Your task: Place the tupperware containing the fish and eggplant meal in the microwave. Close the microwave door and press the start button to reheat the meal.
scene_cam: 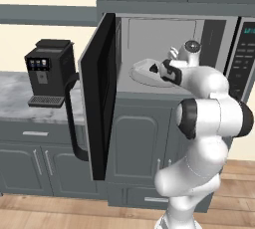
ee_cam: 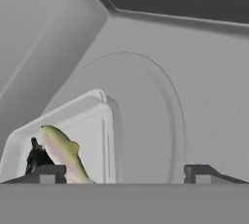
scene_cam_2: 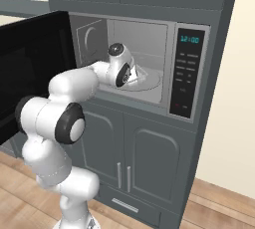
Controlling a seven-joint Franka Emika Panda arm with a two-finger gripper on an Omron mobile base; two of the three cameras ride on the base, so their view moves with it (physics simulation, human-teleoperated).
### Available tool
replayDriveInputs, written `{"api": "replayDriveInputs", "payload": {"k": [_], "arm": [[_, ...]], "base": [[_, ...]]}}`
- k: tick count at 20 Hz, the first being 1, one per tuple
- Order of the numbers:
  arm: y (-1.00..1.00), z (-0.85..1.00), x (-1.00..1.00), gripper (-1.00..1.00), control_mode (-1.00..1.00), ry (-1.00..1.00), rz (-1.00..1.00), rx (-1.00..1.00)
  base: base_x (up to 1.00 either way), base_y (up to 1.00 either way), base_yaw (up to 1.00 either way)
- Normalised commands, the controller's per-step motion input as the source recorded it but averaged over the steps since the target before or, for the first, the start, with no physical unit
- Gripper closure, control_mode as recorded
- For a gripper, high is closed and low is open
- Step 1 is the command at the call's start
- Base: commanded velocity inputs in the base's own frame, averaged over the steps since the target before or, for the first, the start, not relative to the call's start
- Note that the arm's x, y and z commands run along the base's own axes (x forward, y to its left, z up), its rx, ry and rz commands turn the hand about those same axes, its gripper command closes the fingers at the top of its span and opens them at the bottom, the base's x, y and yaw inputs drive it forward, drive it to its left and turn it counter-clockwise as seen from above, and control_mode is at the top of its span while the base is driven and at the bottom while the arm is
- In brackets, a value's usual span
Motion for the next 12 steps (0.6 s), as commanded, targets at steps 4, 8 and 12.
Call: {"api": "replayDriveInputs", "payload": {"k": [4, 8, 12], "arm": [[0.07, 0.28, -1.00, -1.00, -1.00, -0.01, 0.25, -0.13], [0.02, 0.43, -1.00, -1.00, -1.00, 0.00, 0.44, -0.41], [0.18, 0.87, -1.00, -1.00, -1.00, 0.00, 0.46, -0.58]], "base": [[0.00, 0.00, 0.00], [0.00, 0.00, 0.00], [0.00, 0.00, 0.00]]}}
